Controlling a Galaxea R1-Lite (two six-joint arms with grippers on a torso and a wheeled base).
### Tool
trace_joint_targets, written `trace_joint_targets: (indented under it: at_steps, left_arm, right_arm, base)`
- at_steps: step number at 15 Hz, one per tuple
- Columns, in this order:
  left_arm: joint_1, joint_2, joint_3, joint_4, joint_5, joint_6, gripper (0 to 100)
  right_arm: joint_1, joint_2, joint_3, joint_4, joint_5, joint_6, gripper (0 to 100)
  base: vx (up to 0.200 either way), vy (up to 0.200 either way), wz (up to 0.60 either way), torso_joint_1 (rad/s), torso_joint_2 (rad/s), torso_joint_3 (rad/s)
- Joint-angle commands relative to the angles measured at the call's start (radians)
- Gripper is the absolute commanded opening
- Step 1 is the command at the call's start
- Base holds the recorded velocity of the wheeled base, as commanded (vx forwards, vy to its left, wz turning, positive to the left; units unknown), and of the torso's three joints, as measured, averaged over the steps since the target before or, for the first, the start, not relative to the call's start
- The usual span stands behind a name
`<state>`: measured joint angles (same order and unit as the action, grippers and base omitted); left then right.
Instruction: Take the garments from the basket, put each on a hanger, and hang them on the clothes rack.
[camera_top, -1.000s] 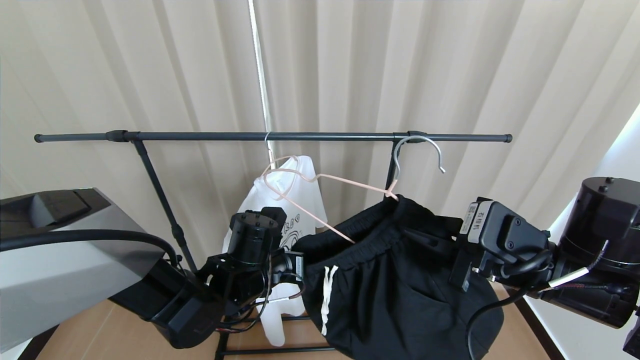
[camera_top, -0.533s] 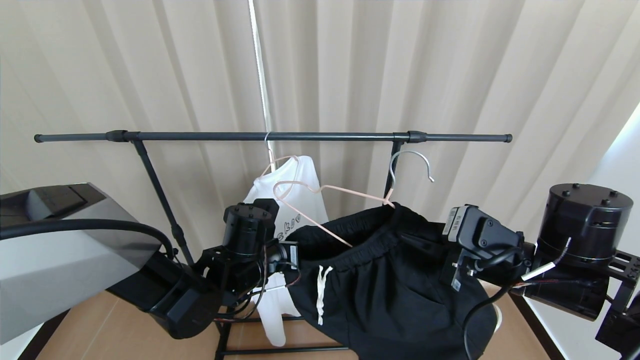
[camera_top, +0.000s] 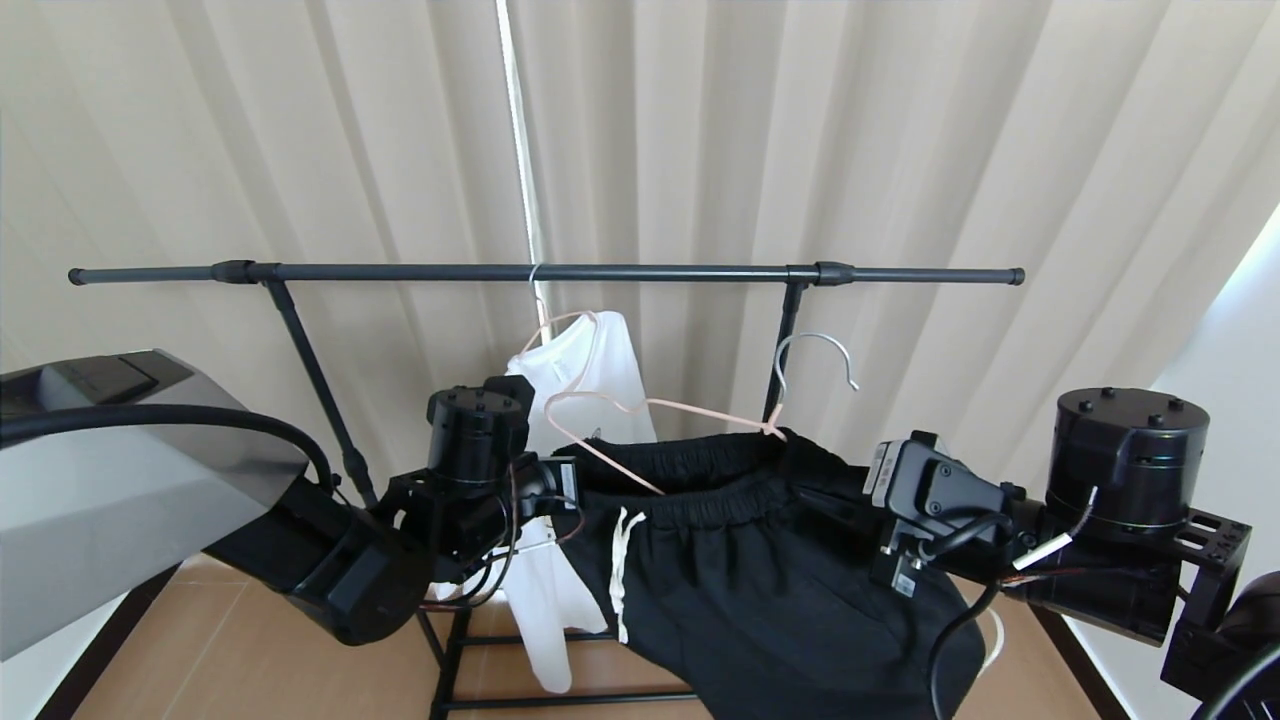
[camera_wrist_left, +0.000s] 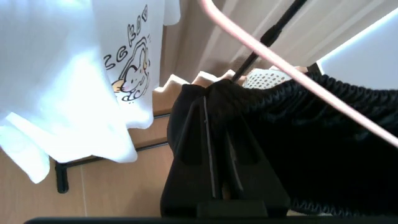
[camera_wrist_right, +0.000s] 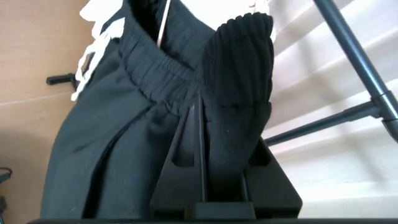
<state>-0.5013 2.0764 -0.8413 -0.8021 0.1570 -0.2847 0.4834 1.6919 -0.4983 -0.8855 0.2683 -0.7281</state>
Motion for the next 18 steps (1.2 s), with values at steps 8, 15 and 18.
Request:
trace_joint_targets:
  at_steps: [8,15,18]
  left_arm:
    - [0.052,0.008,-0.027,0.0,0.001,-0.001,0]
    - [0.061,0.002,-0.03,0.0,0.001,-0.001,0]
    - [0.047,-0.036,-0.015,0.009,0.001,0.002,0]
  right_arm:
    - [-0.046,0.003,0.026,0.0,0.002,-0.076,0]
    - [-0.097,0.008,0.044,0.005,0.034,-0.178,0]
    - [-0.097,0.046,0.044,0.002,0.032,-0.212,0]
  base:
    - [0.0,0.0,0.0,0.0,0.0,0.0]
    - [0.0,0.0,0.0,0.0,0.0,0.0]
    - [0.0,0.0,0.0,0.0,0.0,0.0]
